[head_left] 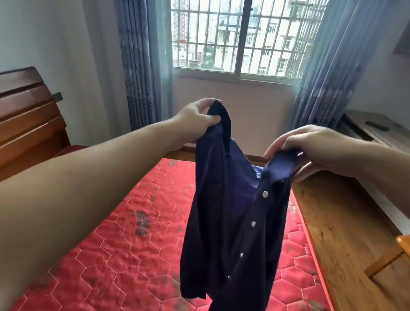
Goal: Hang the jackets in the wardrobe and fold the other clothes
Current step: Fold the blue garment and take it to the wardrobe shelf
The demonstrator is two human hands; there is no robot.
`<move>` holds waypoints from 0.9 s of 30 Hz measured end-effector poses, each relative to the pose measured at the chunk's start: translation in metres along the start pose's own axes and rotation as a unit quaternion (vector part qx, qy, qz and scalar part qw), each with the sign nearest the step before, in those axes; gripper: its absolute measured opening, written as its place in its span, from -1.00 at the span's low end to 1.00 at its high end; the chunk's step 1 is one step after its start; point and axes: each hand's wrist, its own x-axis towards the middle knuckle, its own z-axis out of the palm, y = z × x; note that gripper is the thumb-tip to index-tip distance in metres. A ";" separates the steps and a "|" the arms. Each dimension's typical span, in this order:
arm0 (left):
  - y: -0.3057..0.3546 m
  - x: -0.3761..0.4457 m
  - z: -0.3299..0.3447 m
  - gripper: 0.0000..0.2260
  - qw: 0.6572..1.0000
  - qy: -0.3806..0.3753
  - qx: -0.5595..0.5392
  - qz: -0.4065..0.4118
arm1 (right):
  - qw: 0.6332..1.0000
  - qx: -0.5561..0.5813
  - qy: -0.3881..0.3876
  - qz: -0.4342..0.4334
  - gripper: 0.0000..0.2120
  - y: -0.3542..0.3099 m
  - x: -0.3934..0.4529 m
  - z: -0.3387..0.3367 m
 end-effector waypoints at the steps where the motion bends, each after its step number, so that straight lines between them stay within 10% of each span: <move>1: 0.000 -0.001 0.000 -0.67 1.000 -0.001 0.018 0.019 | 0.999 -0.029 -0.043 0.001 -0.72 -0.001 -0.001 0.001; 5: -0.003 -0.006 -0.003 -0.63 0.993 -0.012 0.090 0.079 | 0.985 -0.069 -0.160 -0.004 -0.50 0.001 -0.012 0.003; 11: -0.001 -0.012 0.002 -0.75 0.984 0.005 0.118 0.131 | 0.979 -0.170 0.059 -0.093 -0.71 0.006 -0.013 0.008; 16: 0.006 -0.020 0.015 -0.69 0.983 0.014 0.092 0.159 | 0.907 -0.318 0.165 -0.222 -0.88 0.008 -0.022 0.000; 27: 0.023 -0.030 0.052 -0.83 0.990 -0.082 -0.114 -0.030 | 0.958 -0.040 0.144 -0.244 -0.70 0.001 -0.023 0.028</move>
